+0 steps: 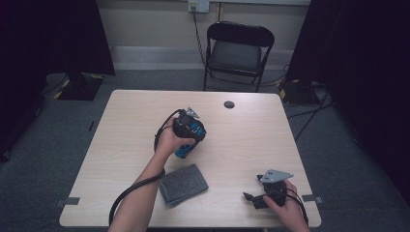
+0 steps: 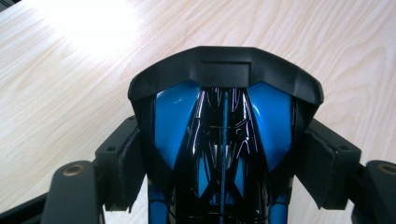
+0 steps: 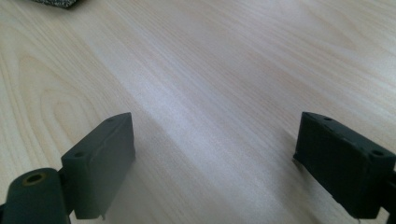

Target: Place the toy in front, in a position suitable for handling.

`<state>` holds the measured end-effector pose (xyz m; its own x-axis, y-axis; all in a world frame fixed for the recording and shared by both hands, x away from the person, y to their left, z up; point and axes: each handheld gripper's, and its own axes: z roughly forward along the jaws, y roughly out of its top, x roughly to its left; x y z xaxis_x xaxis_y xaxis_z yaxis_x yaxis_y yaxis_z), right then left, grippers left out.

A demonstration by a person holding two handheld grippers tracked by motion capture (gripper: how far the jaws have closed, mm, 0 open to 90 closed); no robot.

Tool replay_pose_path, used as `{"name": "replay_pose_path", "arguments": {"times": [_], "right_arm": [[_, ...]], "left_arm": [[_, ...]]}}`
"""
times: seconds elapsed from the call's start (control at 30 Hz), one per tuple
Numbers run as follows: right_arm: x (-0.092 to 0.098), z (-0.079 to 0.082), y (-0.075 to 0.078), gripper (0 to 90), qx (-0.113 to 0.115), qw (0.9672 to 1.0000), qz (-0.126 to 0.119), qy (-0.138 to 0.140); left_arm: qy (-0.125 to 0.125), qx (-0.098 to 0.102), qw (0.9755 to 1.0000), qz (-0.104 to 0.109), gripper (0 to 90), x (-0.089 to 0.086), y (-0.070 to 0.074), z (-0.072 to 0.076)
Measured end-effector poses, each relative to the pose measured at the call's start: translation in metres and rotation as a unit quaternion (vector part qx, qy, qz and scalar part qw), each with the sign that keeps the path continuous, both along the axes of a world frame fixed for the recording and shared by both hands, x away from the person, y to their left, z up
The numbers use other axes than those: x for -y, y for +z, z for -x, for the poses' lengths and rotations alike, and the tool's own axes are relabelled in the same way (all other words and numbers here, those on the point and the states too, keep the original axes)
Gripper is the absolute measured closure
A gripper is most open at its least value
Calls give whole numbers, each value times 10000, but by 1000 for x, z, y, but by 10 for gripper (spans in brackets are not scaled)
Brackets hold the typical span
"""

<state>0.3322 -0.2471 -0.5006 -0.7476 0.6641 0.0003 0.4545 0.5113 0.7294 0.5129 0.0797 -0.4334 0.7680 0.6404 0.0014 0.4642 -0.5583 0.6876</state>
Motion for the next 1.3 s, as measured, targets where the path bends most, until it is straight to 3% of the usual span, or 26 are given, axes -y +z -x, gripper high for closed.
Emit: {"name": "replay_pose_path", "arguments": {"times": [0.37,0.57,0.87,0.9,1.03,1.3], "right_arm": [[0,0,0,111,0,10000,1,-4],[0,0,0,111,-1,10000,-1,-4],[0,0,0,111,0,10000,1,-6],[0,0,0,111,1,10000,1,-5],[0,0,0,111,1,10000,0,-4],[0,0,0,111,0,10000,0,-4]], "left_arm": [[90,38,10000,10,255,11,-14,-7],[204,29,9997,133,255,13,-24,-8],[242,20,9997,20,254,14,-37,-8],[277,-29,9996,111,254,15,-39,-8],[358,-123,9993,76,253,12,-41,-9],[414,-43,9991,24,252,12,-47,-10]]}}
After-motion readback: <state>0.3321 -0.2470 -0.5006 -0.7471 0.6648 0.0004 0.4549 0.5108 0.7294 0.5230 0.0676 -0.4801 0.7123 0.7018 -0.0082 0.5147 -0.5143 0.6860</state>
